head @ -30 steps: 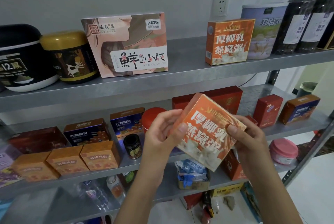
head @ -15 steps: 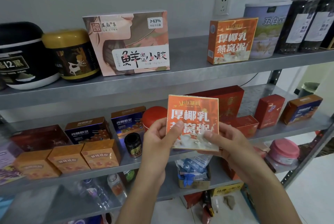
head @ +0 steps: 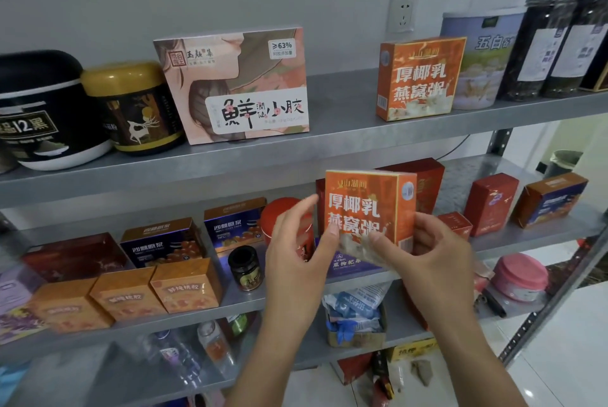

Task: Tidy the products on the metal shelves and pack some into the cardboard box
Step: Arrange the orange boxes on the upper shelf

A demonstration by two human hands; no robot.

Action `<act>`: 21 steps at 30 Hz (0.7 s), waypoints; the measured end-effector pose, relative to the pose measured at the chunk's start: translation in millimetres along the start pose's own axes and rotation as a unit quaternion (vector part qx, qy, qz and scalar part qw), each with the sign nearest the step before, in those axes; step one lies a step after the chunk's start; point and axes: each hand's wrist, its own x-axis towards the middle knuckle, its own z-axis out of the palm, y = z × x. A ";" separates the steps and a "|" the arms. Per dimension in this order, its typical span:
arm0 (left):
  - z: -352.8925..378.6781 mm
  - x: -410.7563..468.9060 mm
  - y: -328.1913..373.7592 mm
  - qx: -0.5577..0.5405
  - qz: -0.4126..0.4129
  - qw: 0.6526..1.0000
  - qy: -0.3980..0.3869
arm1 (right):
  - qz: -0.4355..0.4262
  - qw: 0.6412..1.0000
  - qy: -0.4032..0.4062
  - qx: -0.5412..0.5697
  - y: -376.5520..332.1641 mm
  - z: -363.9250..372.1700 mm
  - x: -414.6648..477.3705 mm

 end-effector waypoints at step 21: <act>-0.6 1.8 34.9 -0.273 -0.182 0.941 -0.086 | 0.209 0.932 -0.252 0.157 0.2 -9.9 30.0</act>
